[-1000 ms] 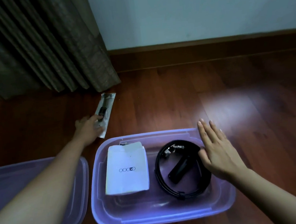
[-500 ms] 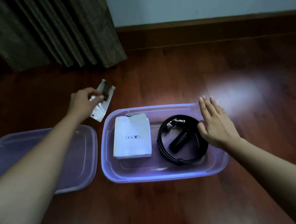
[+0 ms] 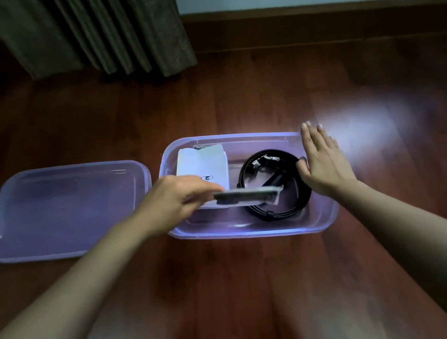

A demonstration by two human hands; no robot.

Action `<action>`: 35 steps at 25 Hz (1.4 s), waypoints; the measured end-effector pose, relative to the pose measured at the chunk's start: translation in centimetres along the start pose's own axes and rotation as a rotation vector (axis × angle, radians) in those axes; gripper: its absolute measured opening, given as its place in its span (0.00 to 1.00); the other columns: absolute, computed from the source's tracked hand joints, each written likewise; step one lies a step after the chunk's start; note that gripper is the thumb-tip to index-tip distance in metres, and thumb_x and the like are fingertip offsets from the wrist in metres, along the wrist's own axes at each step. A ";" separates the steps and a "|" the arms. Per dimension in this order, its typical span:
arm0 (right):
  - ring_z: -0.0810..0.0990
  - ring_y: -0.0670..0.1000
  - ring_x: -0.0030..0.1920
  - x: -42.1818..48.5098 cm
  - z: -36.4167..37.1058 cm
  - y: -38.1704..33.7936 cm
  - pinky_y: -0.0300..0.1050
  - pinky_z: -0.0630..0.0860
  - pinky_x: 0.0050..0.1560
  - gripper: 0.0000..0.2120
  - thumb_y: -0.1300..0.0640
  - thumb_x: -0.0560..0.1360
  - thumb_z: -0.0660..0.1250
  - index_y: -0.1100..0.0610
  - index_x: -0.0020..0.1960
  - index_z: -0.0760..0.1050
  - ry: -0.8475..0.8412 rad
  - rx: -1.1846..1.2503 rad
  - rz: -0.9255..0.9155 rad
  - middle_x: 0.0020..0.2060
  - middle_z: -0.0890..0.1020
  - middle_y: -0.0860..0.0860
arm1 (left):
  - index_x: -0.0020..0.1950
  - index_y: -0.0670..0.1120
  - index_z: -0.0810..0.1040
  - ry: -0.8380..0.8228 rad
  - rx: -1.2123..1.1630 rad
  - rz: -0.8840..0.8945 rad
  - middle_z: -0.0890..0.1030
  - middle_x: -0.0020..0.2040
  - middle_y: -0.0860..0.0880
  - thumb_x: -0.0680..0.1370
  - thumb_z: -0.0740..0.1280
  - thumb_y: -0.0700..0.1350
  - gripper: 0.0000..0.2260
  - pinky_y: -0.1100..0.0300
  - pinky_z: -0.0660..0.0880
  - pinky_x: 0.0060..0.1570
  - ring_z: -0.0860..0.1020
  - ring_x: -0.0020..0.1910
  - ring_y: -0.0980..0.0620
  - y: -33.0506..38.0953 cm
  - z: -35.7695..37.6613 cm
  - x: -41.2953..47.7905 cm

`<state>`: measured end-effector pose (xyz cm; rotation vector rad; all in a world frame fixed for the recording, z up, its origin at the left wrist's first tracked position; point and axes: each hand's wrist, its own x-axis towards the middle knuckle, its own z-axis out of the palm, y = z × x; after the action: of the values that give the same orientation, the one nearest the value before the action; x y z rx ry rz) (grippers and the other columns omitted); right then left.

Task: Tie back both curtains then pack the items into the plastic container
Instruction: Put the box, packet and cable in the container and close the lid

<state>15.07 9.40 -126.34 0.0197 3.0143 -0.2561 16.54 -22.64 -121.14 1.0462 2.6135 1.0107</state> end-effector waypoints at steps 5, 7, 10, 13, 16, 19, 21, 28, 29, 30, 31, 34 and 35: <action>0.49 0.58 0.76 0.0 0.1 0.1 0.54 0.50 0.74 0.36 0.50 0.70 0.49 0.60 0.76 0.47 0.009 0.007 -0.002 0.76 0.52 0.57 | 0.60 0.56 0.74 -0.337 0.354 -0.055 0.81 0.50 0.49 0.79 0.57 0.50 0.12 0.55 0.74 0.44 0.78 0.51 0.47 -0.9 2.1 -0.9; 0.49 0.58 0.76 0.0 0.1 0.1 0.54 0.50 0.74 0.36 0.50 0.70 0.48 0.60 0.76 0.47 0.008 0.008 -0.004 0.76 0.52 0.57 | 0.65 0.58 0.68 -0.379 0.438 -0.115 0.76 0.49 0.47 0.80 0.58 0.48 0.14 0.55 0.70 0.43 0.75 0.51 0.45 -0.7 3.1 -0.9; 0.49 0.58 0.76 0.0 0.3 0.1 0.55 0.50 0.74 0.37 0.49 0.70 0.47 0.61 0.76 0.48 0.016 0.006 -0.008 0.76 0.53 0.57 | 0.69 0.61 0.63 -0.335 0.482 0.031 0.79 0.45 0.48 0.75 0.59 0.35 0.28 0.56 0.69 0.34 0.75 0.42 0.45 -1.0 3.7 -1.0; 0.51 0.60 0.76 0.1 0.3 0.2 0.56 0.52 0.74 0.39 0.45 0.68 0.43 0.61 0.76 0.49 0.029 0.009 -0.019 0.76 0.55 0.58 | 0.68 0.59 0.71 -0.300 0.523 0.211 0.82 0.44 0.50 0.71 0.54 0.34 0.30 0.56 0.73 0.30 0.78 0.37 0.46 -1.5 3.2 -1.0; 0.52 0.60 0.76 0.2 0.3 0.3 0.57 0.53 0.74 0.39 0.45 0.68 0.44 0.61 0.76 0.50 0.033 0.017 -0.017 0.75 0.56 0.59 | 0.68 0.61 0.69 -0.424 0.539 0.164 0.80 0.47 0.49 0.77 0.56 0.36 0.26 0.55 0.71 0.36 0.78 0.41 0.44 -1.1 3.1 -0.5; 0.52 0.60 0.76 0.2 0.3 0.3 0.57 0.53 0.74 0.39 0.44 0.68 0.43 0.61 0.76 0.49 0.032 0.011 -0.017 0.75 0.56 0.59 | 0.55 0.56 0.82 -0.307 0.634 0.291 0.79 0.37 0.51 0.73 0.57 0.41 0.19 0.60 0.68 0.27 0.77 0.32 0.48 -0.5 3.0 -0.1; 0.52 0.60 0.76 0.3 0.3 0.3 0.57 0.54 0.74 0.40 0.44 0.68 0.43 0.61 0.76 0.49 0.025 0.007 -0.017 0.75 0.56 0.59 | 0.48 0.52 0.84 -0.214 0.674 0.322 0.78 0.37 0.49 0.74 0.55 0.42 0.18 0.59 0.68 0.27 0.76 0.33 0.48 -0.9 3.3 0.0; 0.51 0.59 0.76 0.2 0.2 0.3 0.56 0.52 0.73 0.40 0.43 0.67 0.42 0.61 0.76 0.49 0.011 -0.005 -0.026 0.76 0.55 0.58 | 0.53 0.44 0.77 -0.049 0.639 0.234 0.80 0.45 0.46 0.66 0.70 0.30 0.18 0.57 0.73 0.27 0.76 0.38 0.46 -1.0 4.5 0.0; 0.51 0.59 0.76 0.2 0.1 0.3 0.56 0.52 0.73 0.40 0.43 0.68 0.42 0.61 0.76 0.48 0.010 -0.016 -0.025 0.76 0.54 0.58 | 0.53 0.44 0.75 -0.042 0.628 0.200 0.79 0.46 0.46 0.66 0.71 0.31 0.19 0.56 0.74 0.28 0.77 0.39 0.46 -1.0 4.7 0.0; 0.51 0.58 0.76 0.2 0.1 0.4 0.56 0.51 0.74 0.40 0.42 0.68 0.42 0.60 0.76 0.48 0.007 -0.035 -0.023 0.76 0.54 0.58 | 0.53 0.44 0.74 -0.031 0.620 0.179 0.79 0.46 0.46 0.66 0.72 0.32 0.19 0.55 0.74 0.29 0.77 0.40 0.46 -1.1 4.8 0.1; 0.50 0.57 0.76 0.1 0.1 0.4 0.55 0.49 0.74 0.40 0.42 0.69 0.41 0.60 0.76 0.47 0.004 -0.068 -0.020 0.76 0.53 0.57 | 0.53 0.44 0.74 -0.026 0.625 0.170 0.79 0.47 0.46 0.66 0.72 0.34 0.18 0.55 0.73 0.32 0.77 0.40 0.45 -1.2 4.9 0.1; 0.47 0.54 0.77 0.0 0.0 -0.1 0.54 0.42 0.74 0.39 0.40 0.71 0.40 0.59 0.76 0.45 0.022 -0.177 0.007 0.77 0.51 0.55 | 0.53 0.46 0.76 -0.059 0.655 0.190 0.80 0.48 0.48 0.68 0.71 0.37 0.15 0.55 0.71 0.36 0.77 0.41 0.46 -1.5 4.7 0.0; 0.47 0.53 0.77 0.1 -0.1 -0.6 0.53 0.40 0.74 0.38 0.39 0.72 0.40 0.59 0.76 0.45 0.037 -0.184 0.018 0.77 0.51 0.54 | 0.54 0.47 0.75 -0.069 0.659 0.189 0.80 0.49 0.48 0.69 0.70 0.39 0.14 0.55 0.71 0.37 0.78 0.43 0.46 -1.6 4.6 -0.1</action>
<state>14.99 8.87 -126.18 0.0362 3.0599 0.0234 17.40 -21.05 -125.68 1.4371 2.8900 0.0992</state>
